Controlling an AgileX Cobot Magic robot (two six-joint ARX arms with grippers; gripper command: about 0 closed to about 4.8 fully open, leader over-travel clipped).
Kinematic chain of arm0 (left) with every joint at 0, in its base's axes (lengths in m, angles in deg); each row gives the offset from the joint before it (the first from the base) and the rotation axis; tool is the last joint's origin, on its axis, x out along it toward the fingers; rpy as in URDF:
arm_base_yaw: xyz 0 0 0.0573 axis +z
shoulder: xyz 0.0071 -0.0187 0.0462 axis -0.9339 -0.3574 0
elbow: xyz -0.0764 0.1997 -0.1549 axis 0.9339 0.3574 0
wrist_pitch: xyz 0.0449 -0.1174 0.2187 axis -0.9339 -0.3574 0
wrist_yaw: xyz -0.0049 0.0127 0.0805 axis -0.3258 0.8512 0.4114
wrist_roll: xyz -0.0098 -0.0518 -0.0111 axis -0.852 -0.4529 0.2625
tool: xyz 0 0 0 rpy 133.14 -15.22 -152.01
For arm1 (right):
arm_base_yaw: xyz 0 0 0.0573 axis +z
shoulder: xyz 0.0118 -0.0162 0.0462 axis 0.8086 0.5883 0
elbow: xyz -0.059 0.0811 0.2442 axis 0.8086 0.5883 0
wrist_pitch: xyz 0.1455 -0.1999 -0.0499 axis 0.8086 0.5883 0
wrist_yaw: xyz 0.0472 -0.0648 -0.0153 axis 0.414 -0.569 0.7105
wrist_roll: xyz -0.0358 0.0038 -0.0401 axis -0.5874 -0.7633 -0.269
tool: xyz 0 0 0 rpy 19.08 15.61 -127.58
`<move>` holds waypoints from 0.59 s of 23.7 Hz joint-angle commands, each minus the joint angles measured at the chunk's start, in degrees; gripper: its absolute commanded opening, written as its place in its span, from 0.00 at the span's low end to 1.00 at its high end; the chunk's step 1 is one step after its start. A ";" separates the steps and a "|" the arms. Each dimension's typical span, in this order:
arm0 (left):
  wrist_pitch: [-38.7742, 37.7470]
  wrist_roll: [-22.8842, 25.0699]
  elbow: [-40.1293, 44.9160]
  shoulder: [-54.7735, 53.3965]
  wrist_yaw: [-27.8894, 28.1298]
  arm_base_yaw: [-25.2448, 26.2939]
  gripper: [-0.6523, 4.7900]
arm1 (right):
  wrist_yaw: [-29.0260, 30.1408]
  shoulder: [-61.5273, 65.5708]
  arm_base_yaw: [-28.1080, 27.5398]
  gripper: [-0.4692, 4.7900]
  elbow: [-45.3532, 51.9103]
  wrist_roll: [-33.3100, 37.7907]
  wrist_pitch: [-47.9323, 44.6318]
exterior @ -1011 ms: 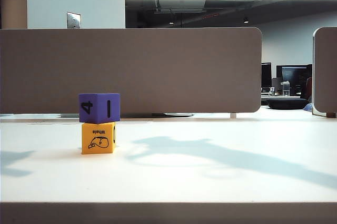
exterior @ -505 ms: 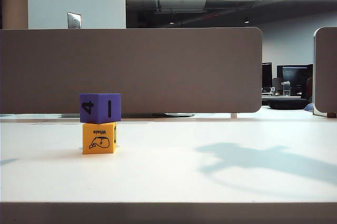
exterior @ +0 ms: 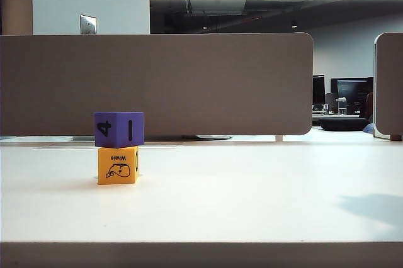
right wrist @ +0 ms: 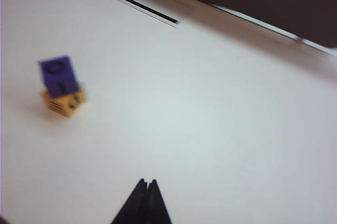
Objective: Stack the letter block on the right onto the letter block on the left.
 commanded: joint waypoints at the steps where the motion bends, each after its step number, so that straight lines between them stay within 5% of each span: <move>1: 5.84 -0.98 3.85 1.68 0.33 0.07 0.11 | -8.24 -6.19 -0.04 0.07 9.27 0.74 -6.56; 3: 3.04 -1.42 5.38 1.99 1.62 0.09 0.11 | -14.97 -10.29 -0.04 0.07 16.02 0.74 -6.10; 8: 6.29 -4.04 9.11 2.49 4.13 0.09 0.11 | -12.15 -16.72 0.09 0.08 22.88 3.34 -8.00; 14: 16.90 -4.02 17.25 6.69 3.91 0.09 0.11 | -11.98 -27.89 0.09 0.08 36.35 3.34 -20.65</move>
